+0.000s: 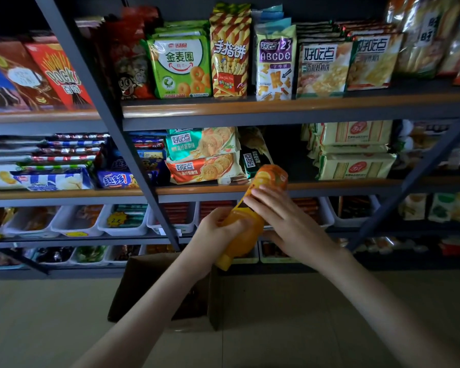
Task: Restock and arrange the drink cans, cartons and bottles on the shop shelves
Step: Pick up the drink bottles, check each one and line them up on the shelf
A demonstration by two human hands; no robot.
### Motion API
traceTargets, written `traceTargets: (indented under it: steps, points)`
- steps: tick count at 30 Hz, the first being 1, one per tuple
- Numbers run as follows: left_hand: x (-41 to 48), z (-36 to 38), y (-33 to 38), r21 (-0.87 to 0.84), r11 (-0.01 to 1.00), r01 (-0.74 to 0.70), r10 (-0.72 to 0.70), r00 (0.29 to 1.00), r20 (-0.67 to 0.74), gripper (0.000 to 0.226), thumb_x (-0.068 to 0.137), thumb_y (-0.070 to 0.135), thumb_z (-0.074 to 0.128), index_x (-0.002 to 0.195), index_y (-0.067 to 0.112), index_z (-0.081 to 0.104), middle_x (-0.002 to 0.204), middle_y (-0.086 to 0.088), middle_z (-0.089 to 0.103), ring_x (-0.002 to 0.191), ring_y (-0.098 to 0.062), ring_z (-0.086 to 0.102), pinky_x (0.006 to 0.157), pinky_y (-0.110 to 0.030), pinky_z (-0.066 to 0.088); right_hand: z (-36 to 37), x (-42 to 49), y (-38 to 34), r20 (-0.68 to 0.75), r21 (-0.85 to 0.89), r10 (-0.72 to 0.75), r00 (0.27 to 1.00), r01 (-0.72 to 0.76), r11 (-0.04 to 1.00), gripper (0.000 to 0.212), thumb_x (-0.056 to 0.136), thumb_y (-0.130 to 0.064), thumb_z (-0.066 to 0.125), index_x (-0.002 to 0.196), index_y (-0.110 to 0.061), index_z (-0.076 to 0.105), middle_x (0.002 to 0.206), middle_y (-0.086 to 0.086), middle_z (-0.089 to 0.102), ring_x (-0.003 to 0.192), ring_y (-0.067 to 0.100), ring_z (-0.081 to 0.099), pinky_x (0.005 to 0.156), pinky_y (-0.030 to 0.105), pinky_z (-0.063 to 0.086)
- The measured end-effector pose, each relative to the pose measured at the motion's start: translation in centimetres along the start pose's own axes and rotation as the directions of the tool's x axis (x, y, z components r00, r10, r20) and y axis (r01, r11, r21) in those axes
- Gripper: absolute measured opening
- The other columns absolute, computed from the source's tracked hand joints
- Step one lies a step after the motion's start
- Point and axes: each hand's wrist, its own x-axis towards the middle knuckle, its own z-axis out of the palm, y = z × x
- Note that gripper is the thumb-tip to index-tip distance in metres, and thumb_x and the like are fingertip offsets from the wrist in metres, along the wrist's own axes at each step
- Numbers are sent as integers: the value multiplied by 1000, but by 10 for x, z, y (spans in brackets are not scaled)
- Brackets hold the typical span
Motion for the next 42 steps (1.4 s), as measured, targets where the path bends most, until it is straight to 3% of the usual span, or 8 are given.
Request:
traceTargets:
  steps: [4, 7, 11, 17, 21, 26, 34, 42]
  points:
    - [-4, -9, 9, 115, 993, -27, 18, 997, 78, 26, 89, 41, 62, 111, 35, 50, 108, 9, 52, 107, -24, 54, 97, -48, 50, -1, 6, 1, -157, 22, -46, 987, 50, 999, 72, 77, 0, 74, 140, -10, 41, 140, 13, 50, 137, 24, 32, 122, 39, 14]
    - [-6, -20, 19, 45, 999, -29, 23, 992, 123, 42, 84, 65, 54, 107, 33, 67, 109, -3, 68, 103, -26, 65, 99, -47, 48, -12, 3, -4, -189, 355, 155, 970, -80, 932, 54, 81, -22, 73, 131, -22, 51, 130, -1, 55, 128, 2, 40, 107, 31, 37]
    - [-6, -14, 23, 24, 973, -229, 220, 955, 200, 43, 89, 61, 40, 115, 40, 67, 118, 8, 69, 113, -10, 63, 98, -33, 47, -28, 5, -22, -5, 850, 593, 805, -309, 427, 41, 70, -30, 81, 104, -34, 58, 90, -16, 69, 90, -6, 63, 78, 15, 48]
    - [-9, 5, 11, -6, 982, -189, 184, 947, 264, 59, 71, 49, 72, 123, 36, 50, 120, 4, 64, 103, -9, 66, 78, -22, 55, -39, 5, -26, 195, 962, 620, 760, -26, -272, 73, 62, -47, 84, 114, -4, 58, 99, 9, 72, 93, 24, 70, 73, 34, 57]
    - [-12, 18, 7, 46, 956, -289, 287, 957, 48, 61, 64, 49, 83, 116, 38, 53, 111, 8, 66, 97, -4, 67, 81, -25, 56, -46, 5, -28, 233, 908, 600, 765, 49, -415, 74, 80, -39, 72, 136, 0, 44, 113, 18, 63, 101, 29, 66, 80, 38, 57]
    - [-14, 27, 8, 427, 756, -495, 599, 787, -146, 66, 63, 44, 85, 116, 37, 47, 110, 14, 61, 95, -2, 62, 75, -23, 56, -49, 4, -33, 402, 853, 580, 709, -59, -518, 62, 85, -39, 57, 135, -5, 47, 108, 11, 70, 97, 22, 69, 83, 39, 58]
    - [-17, 33, 24, 689, 430, -583, 824, 565, -36, 78, 66, 60, 65, 129, 19, 46, 115, 11, 48, 106, 7, 38, 81, -1, 35, -54, 11, -36, 608, 620, 481, 631, 0, -785, 65, 80, -34, 68, 131, 0, 48, 128, 23, 59, 107, 38, 65, 81, 48, 58]
    - [-14, 22, 36, 674, 410, -614, 760, 639, 119, 73, 73, 62, 62, 135, 34, 36, 127, 7, 48, 107, -4, 48, 78, -5, 40, -69, 16, -23, 590, 712, 560, 582, -47, -701, 41, 80, -23, 68, 111, -1, 56, 109, 21, 65, 106, 34, 63, 83, 48, 57]
